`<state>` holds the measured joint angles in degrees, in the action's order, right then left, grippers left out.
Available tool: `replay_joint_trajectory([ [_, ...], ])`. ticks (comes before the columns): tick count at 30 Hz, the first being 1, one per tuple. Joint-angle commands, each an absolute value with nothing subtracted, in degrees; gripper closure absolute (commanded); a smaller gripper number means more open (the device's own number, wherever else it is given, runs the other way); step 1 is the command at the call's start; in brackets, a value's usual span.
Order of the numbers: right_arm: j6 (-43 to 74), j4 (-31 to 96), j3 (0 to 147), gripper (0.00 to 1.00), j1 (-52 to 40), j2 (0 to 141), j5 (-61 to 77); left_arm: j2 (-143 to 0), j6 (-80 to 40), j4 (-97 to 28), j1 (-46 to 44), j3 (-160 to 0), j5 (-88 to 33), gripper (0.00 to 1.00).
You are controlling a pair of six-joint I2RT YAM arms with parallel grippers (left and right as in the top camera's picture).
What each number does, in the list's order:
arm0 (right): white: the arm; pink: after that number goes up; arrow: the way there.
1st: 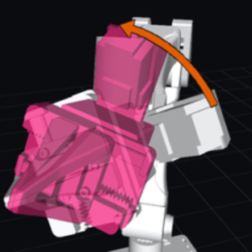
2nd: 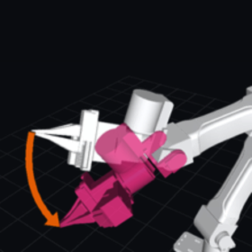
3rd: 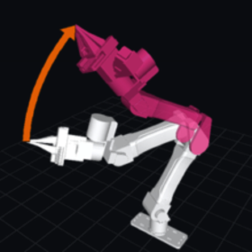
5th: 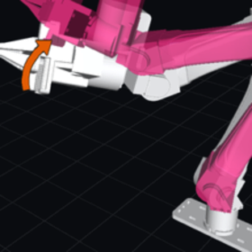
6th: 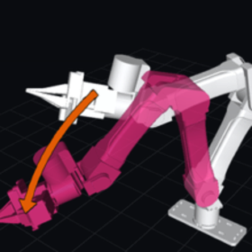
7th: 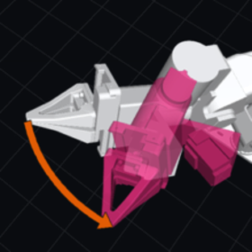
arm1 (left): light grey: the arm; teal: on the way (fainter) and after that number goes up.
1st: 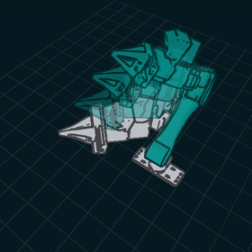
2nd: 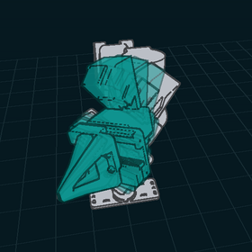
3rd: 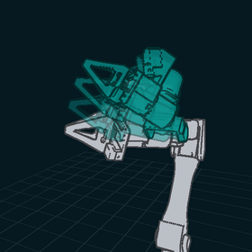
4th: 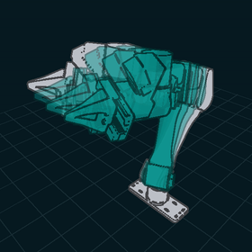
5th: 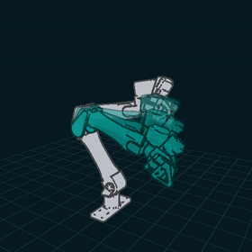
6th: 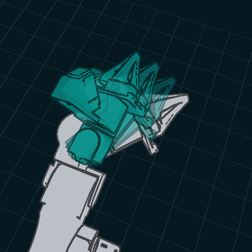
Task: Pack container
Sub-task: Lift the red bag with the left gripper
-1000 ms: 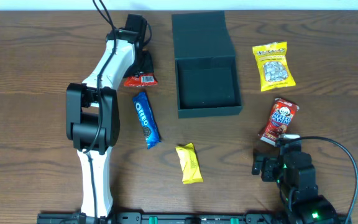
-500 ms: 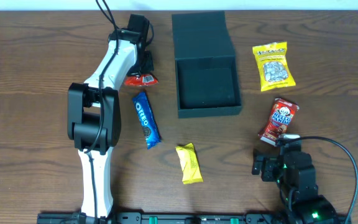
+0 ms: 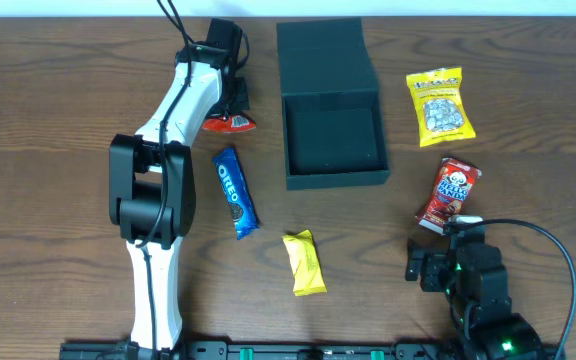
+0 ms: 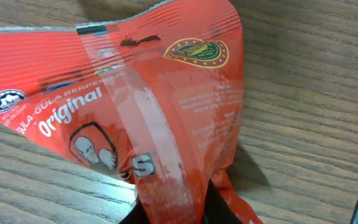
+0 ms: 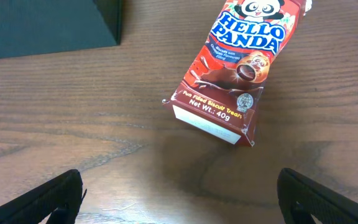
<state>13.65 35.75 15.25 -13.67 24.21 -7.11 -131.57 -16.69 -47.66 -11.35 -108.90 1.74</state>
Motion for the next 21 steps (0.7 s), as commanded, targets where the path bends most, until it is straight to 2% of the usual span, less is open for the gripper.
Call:
replay_joint_trajectory([
  [1,14.5,35.7,15.2,0.01,-13.1,24.0,-7.3,-133.8,-16.7,-48.2,-11.3,-108.0,1.9,0.87],
  [21,14.5,35.7,15.2,0.01,-13.1,24.0,-7.3,-133.4,-15.8,-50.1,-11.9,-108.1,1.9,0.94],
])
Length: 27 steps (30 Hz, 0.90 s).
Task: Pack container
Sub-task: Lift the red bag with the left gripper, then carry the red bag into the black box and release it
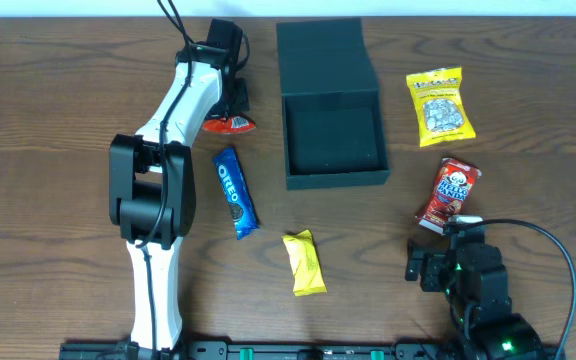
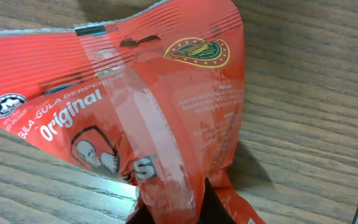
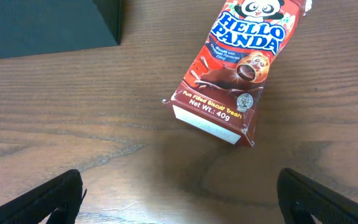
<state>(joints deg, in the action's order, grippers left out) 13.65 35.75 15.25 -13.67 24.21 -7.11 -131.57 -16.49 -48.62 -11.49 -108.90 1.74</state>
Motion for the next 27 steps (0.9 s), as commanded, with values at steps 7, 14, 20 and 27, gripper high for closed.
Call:
replay_joint_trajectory([
  [7,14.5,35.7,15.2,0.01,-13.1,24.0,-7.3,-130.4,-15.5,-51.1,-12.1,-108.1,2.1,0.94],
  [14,14.5,35.7,15.2,0.01,-13.1,24.0,-7.3,-123.3,-15.4,-52.6,-13.1,-108.1,2.1,0.94],
  [20,14.5,35.7,15.2,0.01,-13.1,24.0,-7.3,-113.1,-15.2,-54.7,-18.2,-108.1,2.5,0.94],
  [27,14.5,35.7,15.2,0.01,-13.1,24.0,-7.3,-106.8,-17.1,-55.5,-29.8,-108.1,3.6,0.94],
])
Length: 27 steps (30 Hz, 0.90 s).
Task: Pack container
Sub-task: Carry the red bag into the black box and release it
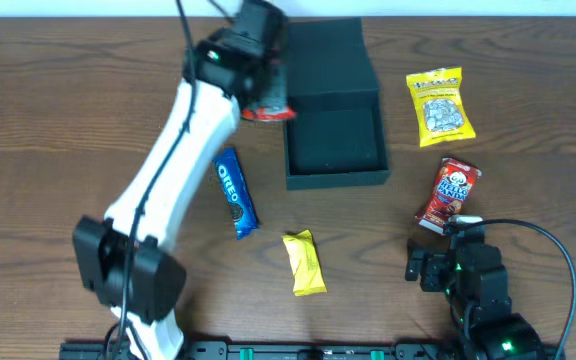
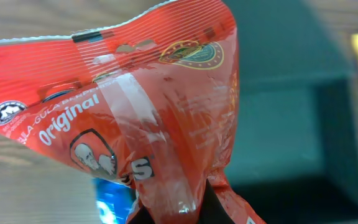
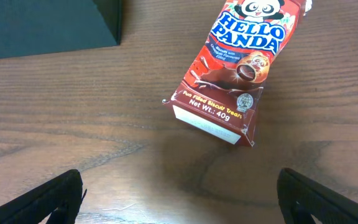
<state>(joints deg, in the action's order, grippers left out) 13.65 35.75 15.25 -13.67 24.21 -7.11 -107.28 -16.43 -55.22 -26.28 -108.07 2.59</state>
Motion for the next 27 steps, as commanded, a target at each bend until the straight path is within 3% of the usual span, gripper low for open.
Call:
replay_joint_trajectory([
  [1,14.5,35.7,15.2,0.01,-13.1,24.0,-7.3,-106.8,-17.7,-55.5,-31.1,-108.1,3.6,0.94],
  [8,14.5,35.7,15.2,0.01,-13.1,24.0,-7.3,-110.6,-19.4,-53.3,-36.3,-108.1,3.6,0.94],
  [27,14.5,35.7,15.2,0.01,-13.1,24.0,-7.3,-123.4,-23.4,-51.8,-32.4,-108.1,-0.1,0.94],
])
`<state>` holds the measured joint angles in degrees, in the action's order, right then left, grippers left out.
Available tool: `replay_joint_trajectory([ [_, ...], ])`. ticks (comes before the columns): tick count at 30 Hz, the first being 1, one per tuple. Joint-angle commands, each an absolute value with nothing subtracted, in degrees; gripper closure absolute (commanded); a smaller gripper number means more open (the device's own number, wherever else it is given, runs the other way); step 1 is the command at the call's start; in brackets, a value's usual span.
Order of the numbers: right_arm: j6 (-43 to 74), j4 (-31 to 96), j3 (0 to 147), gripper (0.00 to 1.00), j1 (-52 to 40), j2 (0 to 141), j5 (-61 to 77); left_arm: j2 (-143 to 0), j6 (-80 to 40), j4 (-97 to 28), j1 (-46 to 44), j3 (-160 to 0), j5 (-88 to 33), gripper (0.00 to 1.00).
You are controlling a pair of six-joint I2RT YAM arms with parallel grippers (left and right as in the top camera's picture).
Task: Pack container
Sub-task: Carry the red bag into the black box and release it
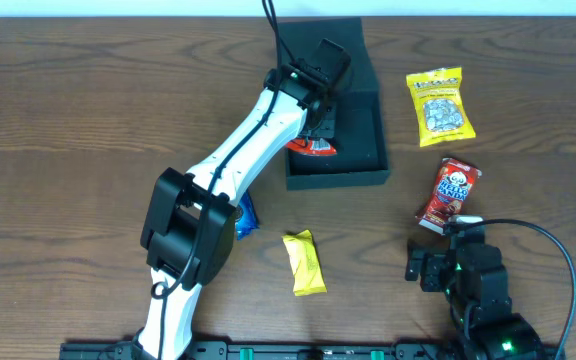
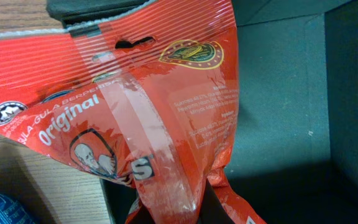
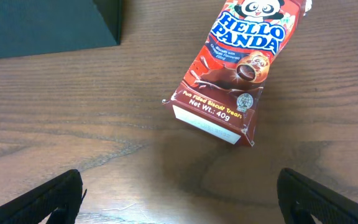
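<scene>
A red snack packet [image 2: 148,112] hangs from my left gripper [image 2: 179,211], which is shut on its lower end. In the overhead view the packet [image 1: 313,147] sits over the left part of the open black box [image 1: 336,180], whose dark floor [image 2: 278,112] shows behind it. The box lid lies open at the back. My right gripper [image 3: 179,199] stands open near the table's front right, its fingers [image 3: 55,199] wide apart with only bare wood between them. A Hello Panda packet [image 3: 238,68] lies just ahead of it.
A yellow nut packet [image 1: 440,105] lies right of the box, with the Hello Panda packet [image 1: 448,193] below it. A yellow bar [image 1: 305,262] lies in front of the box. A blue Oreo pack [image 1: 245,215] peeks out from under my left arm.
My left gripper has carried the red packet from beside the box's left rim to over the box's open compartment. The right arm has not moved.
My left gripper was shut on the red packet lying on the table left of the box, and stayed so. Then the packet was held up beside the box's left rim, and now it hangs over the box interior. The right gripper stayed open and still.
</scene>
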<state>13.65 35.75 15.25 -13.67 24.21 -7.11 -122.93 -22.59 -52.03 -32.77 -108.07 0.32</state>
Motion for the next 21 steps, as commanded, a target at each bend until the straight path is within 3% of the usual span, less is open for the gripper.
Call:
replay_joint_trajectory([
  [1,14.5,35.7,15.2,0.01,-13.1,24.0,-7.3,-123.4,-23.4,-51.8,-32.3,-108.1,-0.3,0.94],
  [13,14.5,35.7,15.2,0.01,-13.1,24.0,-7.3,-124.4,-23.9,-52.2,-33.4,-108.0,-2.6,0.94],
  [14,14.5,35.7,15.2,0.01,-13.1,24.0,-7.3,-124.6,-24.1,-52.2,-33.4,-107.9,-2.6,0.90],
  [15,14.5,35.7,15.2,0.01,-13.1,24.0,-7.3,-124.8,-24.1,-52.2,-33.4,-107.8,-2.6,0.73],
  [20,14.5,35.7,15.2,0.01,-13.1,24.0,-7.3,-125.2,-24.1,-52.4,-33.4,-107.6,-2.6,0.69],
  [21,14.5,35.7,15.2,0.01,-13.1,24.0,-7.3,-125.2,-24.1,-52.4,-33.4,-107.6,-2.6,0.63],
])
